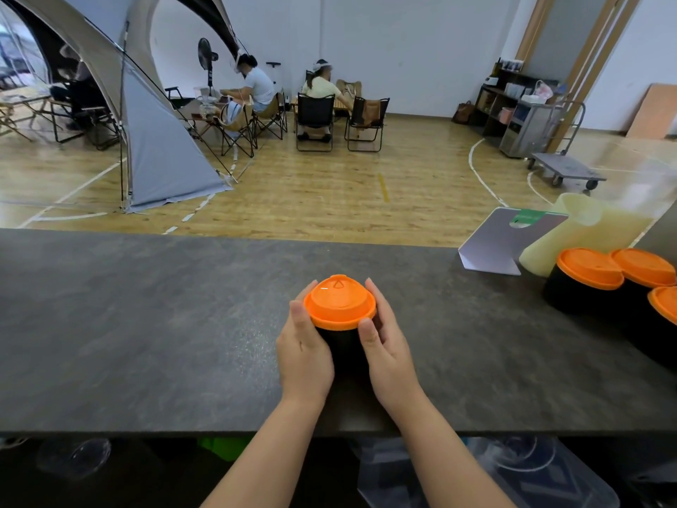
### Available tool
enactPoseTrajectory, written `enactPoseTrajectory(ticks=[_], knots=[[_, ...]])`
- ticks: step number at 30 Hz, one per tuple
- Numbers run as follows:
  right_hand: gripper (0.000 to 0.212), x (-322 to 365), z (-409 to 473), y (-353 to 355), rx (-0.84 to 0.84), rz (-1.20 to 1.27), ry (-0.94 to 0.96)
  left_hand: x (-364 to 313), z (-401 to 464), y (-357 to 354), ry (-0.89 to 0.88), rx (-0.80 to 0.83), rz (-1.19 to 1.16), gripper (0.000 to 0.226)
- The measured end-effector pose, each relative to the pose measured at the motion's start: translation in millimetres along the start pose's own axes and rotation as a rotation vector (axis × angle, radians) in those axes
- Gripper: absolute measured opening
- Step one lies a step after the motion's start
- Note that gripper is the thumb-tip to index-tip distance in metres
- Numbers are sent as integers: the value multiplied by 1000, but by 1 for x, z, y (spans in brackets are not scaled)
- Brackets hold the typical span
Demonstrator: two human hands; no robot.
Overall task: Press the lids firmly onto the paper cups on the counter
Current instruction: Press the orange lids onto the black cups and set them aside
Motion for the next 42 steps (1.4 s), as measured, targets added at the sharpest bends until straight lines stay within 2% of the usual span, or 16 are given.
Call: enactPoseTrajectory(ticks=[2, 5, 9, 12, 16, 23, 25, 27, 28, 31, 33, 35, 37, 40, 42], knots=[[77, -2, 1, 6, -69, 29, -6, 0, 0, -2, -8, 10, 37, 69], [51, -12, 4, 13, -165, 103, -71, -5, -3, -3, -73, 38, 76, 60], [56, -13, 3, 15, -230, 139, -156, -9, -4, -1, -119, 37, 63, 54], [40, -10, 1, 19, -278, 96, -199, -8, -2, -1, -77, 38, 81, 45], [42, -9, 2, 20, -279, 43, -212, -8, -1, -3, -44, 63, 107, 58], [42, -15, 2, 20, -290, 59, -216, -5, 0, -4, -37, 61, 131, 58], [36, -10, 2, 20, -294, 76, -173, -7, -2, -4, -54, 60, 115, 49], [34, -4, 2, 21, -302, 101, -117, -7, -2, -4, -61, 47, 67, 20], [35, -3, 2, 22, -315, 126, -106, -8, -1, -3, -81, 43, 52, 22], [32, -5, 3, 24, -330, 216, -135, -18, -6, -3, -272, 80, 29, 48], [29, -5, 3, 22, -313, 269, -158, -26, -15, -8, -408, 159, 72, 55], [25, -3, 2, 22, -311, 282, -154, -25, -18, -12, -464, 203, 129, 60], [25, -3, 2, 21, -301, 308, -147, -23, -16, -12, -437, 187, 145, 65], [28, -2, 2, 23, -306, 317, -118, -16, -11, -9, -272, 155, 93, 72], [28, -3, 2, 25, -329, 323, -107, -9, -7, -7, -166, 121, 55, 67]])
Point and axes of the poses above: each hand's wrist, its own z-axis towards the middle knuckle, its own y-axis out of the back of the hand, x = y × z, the point moved 7 cm from there along z, towards the middle knuckle, and after that the axes turned 8 degrees about -x, right-handed, at the moved point
